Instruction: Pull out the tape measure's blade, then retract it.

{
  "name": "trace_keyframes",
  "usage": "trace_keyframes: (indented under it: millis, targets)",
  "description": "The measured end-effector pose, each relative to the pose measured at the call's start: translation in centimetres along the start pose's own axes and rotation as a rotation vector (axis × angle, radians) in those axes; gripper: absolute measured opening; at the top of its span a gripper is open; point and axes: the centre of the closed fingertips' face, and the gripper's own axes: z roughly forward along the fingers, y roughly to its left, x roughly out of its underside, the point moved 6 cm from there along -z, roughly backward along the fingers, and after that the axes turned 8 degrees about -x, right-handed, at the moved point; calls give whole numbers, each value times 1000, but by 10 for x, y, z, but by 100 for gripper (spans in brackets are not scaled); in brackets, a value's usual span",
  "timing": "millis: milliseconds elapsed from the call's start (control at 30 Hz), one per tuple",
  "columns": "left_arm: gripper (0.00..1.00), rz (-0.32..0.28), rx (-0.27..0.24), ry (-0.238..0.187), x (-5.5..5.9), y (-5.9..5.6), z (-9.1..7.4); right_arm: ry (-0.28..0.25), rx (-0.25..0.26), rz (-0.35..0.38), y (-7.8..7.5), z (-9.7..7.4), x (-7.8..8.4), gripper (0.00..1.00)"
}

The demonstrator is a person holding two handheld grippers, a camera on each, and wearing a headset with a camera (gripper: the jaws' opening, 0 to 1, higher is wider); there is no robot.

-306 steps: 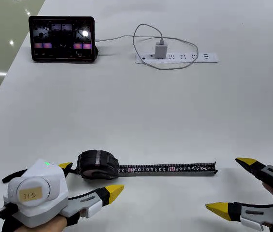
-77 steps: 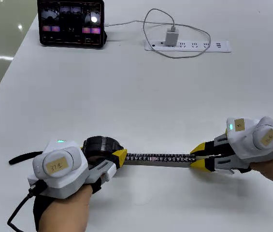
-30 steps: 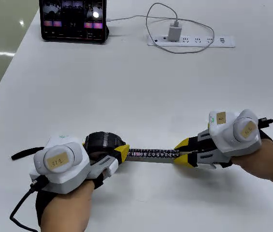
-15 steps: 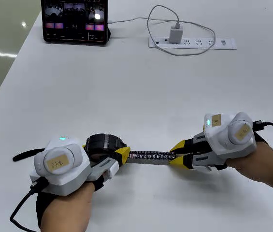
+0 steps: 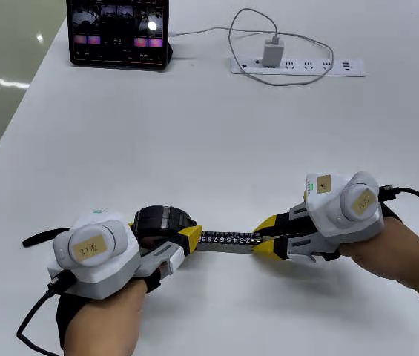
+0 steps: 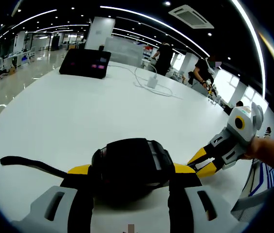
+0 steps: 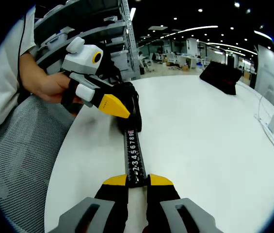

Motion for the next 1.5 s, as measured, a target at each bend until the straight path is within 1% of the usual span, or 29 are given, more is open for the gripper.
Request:
trace_keyframes:
  millis: [267, 400, 1500]
  targets:
    - [58, -7, 3, 3, 0, -1, -1, -11, -2, 0, -1, 4, -4, 10]
    - [58, -8, 3, 2, 0, -1, 0, -12, -7, -8, -2, 9, -9, 10]
    - [58, -30, 17, 5, -1, 2, -1, -33, -40, -32, -6, 40, -31, 10]
